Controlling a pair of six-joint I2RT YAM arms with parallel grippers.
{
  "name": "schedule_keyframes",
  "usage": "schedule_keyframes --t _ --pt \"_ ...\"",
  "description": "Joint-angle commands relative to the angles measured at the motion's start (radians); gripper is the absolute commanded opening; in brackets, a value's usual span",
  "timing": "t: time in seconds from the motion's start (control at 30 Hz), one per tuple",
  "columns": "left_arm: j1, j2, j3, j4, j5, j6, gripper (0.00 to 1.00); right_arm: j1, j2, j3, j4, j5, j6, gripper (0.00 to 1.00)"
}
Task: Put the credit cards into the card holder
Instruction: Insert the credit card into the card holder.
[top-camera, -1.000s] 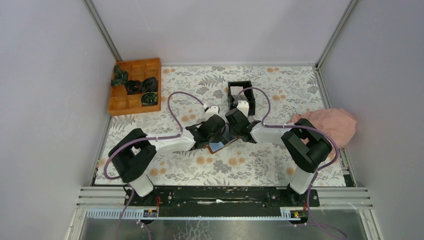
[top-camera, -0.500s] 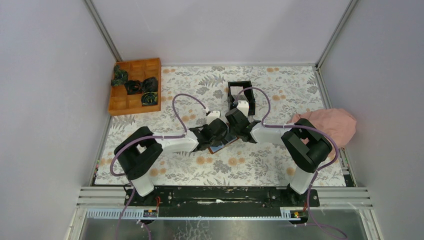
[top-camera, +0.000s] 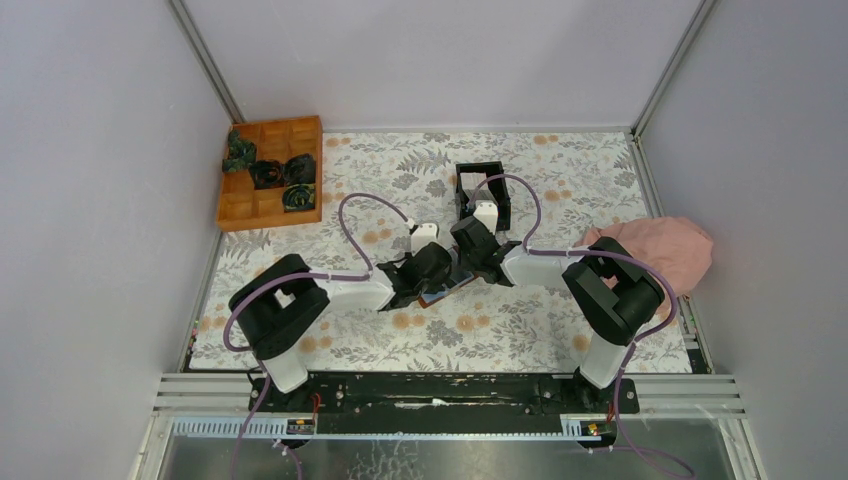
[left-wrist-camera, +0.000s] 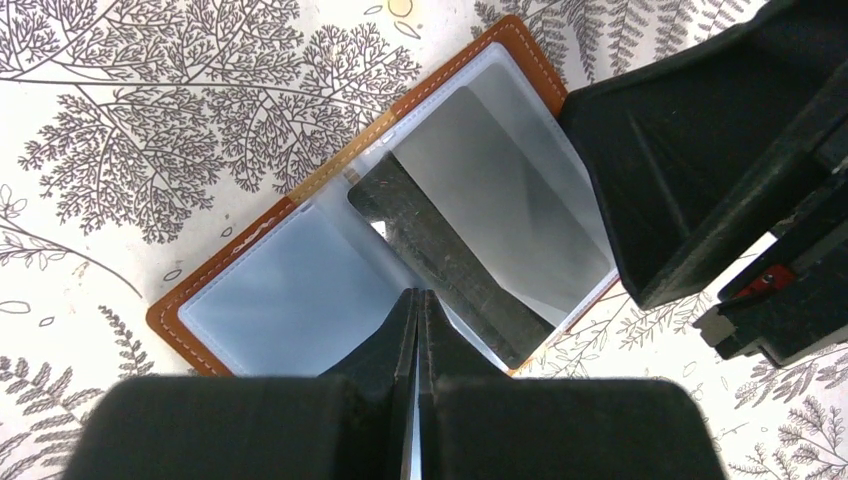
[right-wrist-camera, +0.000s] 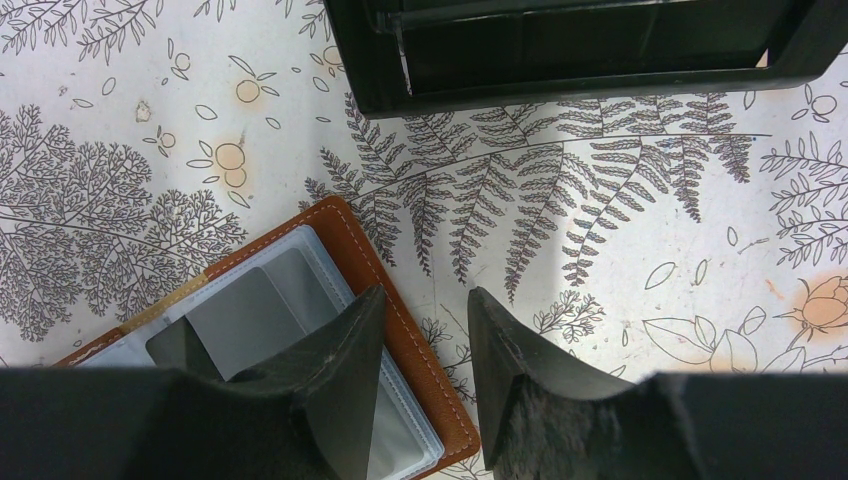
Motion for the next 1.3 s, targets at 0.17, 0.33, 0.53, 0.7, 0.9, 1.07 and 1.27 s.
schedule_keyframes --t 0.17,0.33,0.53,0.7,0.9,1.07,1.27 --pt "-0.004 0.005 -0.108 0.204 -0.053 -0.033 0.00 0.004 0.129 -0.101 -0.229 -0.165 0.021 0.44" --pt "-0.004 0.007 -0.123 0.258 -0.052 -0.035 0.00 0.004 0.135 -0.104 -0.224 -0.173 0.023 0.44" --pt "-0.004 0.007 -0.120 0.292 -0.042 -0.042 0.00 0.004 0.137 -0.106 -0.222 -0.175 0.024 0.44" --pt "-0.006 0.013 -0.112 0.318 -0.032 -0.050 0.00 0.003 0.140 -0.104 -0.223 -0.178 0.024 0.44" --pt "-0.005 0.051 -0.080 0.338 -0.004 -0.068 0.00 0.004 0.143 -0.106 -0.220 -0.184 0.026 0.44" --pt "-0.009 0.098 -0.046 0.344 0.021 -0.081 0.00 0.004 0.144 -0.107 -0.217 -0.189 0.028 0.44" --pt "-0.011 0.080 -0.083 0.332 0.002 -0.084 0.00 0.004 0.126 -0.119 -0.212 -0.187 0.032 0.44"
